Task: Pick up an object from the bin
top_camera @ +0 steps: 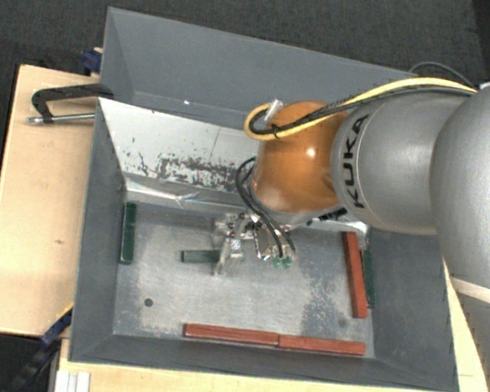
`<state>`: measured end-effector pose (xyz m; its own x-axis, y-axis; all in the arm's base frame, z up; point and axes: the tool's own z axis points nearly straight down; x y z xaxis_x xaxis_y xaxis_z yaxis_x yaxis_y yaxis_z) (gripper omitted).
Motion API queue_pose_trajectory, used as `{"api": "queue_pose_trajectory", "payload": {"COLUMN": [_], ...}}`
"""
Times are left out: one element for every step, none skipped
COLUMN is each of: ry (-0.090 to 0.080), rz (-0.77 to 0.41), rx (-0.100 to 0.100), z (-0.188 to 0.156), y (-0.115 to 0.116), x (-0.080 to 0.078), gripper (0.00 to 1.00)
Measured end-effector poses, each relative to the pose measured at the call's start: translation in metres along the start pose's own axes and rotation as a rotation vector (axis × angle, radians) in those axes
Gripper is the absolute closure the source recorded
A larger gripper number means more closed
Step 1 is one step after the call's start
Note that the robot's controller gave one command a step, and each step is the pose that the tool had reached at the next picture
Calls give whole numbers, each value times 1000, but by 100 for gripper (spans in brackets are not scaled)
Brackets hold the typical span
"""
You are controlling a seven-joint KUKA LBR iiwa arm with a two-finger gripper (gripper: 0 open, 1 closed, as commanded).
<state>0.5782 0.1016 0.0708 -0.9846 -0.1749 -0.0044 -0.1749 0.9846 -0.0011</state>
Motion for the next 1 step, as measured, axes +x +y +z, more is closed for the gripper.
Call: {"api": "queue_pose_trajectory", "payload": {"ry": [0], "rz": [-200], "rx": [-2], "z": [-203], "y": [-79], "x": [28], "gripper": [100]}}
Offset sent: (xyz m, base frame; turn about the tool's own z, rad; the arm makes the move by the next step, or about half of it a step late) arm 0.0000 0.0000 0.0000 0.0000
